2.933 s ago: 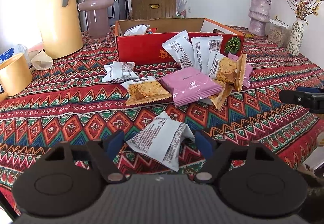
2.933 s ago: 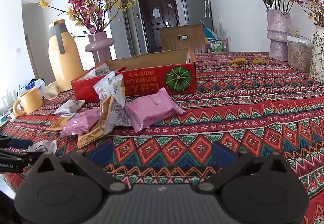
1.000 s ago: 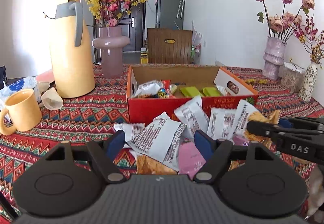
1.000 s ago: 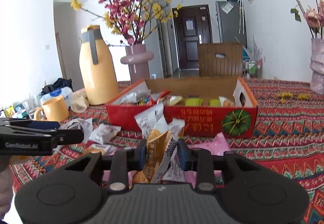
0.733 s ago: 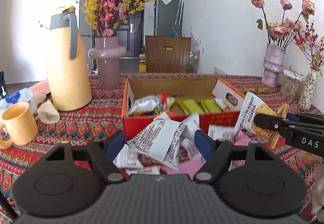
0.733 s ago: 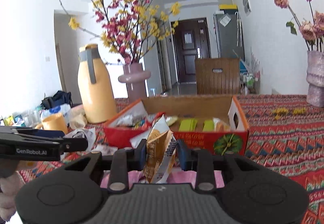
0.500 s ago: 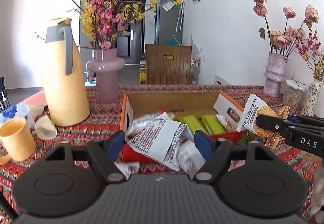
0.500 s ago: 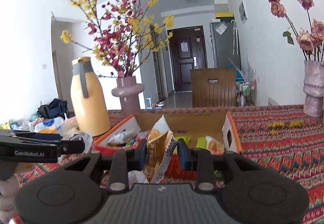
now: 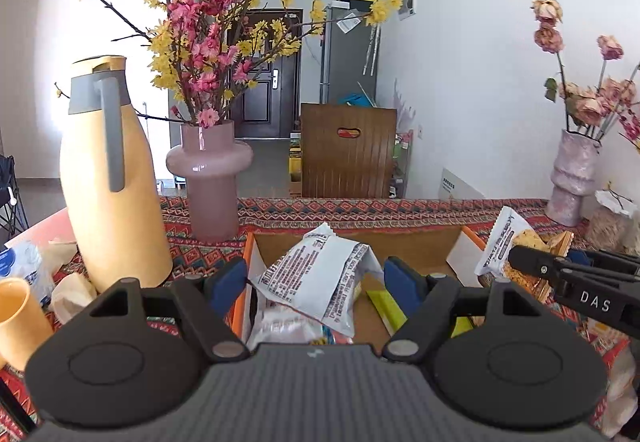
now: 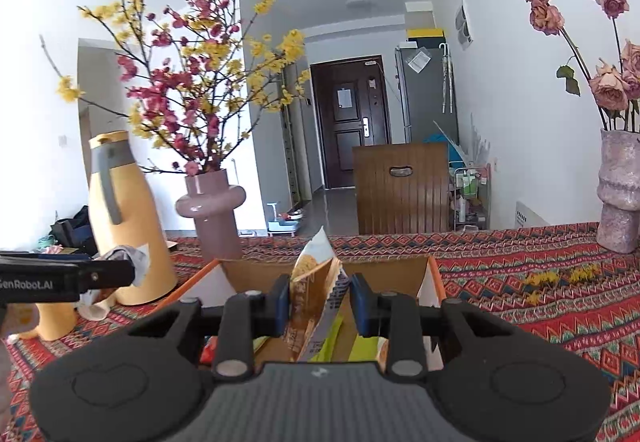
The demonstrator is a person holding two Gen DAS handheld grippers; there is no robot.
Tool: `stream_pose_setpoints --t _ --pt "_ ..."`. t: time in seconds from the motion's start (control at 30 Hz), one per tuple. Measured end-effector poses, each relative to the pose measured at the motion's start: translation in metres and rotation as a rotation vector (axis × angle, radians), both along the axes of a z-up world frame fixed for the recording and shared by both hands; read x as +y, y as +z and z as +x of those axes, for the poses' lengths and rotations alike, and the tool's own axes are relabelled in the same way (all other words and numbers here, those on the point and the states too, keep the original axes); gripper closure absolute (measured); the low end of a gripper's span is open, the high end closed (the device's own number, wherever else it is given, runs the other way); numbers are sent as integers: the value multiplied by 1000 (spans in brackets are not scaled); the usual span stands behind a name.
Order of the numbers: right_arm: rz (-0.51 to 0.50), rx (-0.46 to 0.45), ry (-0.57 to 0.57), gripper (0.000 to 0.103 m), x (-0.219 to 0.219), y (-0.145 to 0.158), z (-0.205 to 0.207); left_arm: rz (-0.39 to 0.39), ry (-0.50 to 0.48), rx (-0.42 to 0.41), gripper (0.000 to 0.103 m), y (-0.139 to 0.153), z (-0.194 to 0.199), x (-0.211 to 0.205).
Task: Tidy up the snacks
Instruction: 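Lower both snacks into the red box and open both grippers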
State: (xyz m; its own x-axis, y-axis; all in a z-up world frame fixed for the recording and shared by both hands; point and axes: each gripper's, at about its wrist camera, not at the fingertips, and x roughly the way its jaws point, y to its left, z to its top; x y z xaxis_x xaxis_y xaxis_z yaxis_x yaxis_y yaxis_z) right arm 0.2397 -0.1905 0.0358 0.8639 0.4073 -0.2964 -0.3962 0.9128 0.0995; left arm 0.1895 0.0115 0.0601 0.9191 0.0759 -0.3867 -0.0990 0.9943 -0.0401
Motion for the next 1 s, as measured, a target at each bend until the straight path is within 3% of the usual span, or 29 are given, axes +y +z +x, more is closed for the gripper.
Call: stream_pose_setpoints --t 0.27,0.5,0.87,1.0 --pt "26 16 -47 73 6 -18 35 -32 48 -1 27 -15 46 7" --pt "12 66 -52 73 7 -34 50 -8 45 78 27 -46 70 7" --pt "-18 121 -59 70 14 -46 54 5 26 80 23 -55 63 0" --pt "-11 136 -71 66 10 -48 55 -1 26 63 15 -53 61 1"
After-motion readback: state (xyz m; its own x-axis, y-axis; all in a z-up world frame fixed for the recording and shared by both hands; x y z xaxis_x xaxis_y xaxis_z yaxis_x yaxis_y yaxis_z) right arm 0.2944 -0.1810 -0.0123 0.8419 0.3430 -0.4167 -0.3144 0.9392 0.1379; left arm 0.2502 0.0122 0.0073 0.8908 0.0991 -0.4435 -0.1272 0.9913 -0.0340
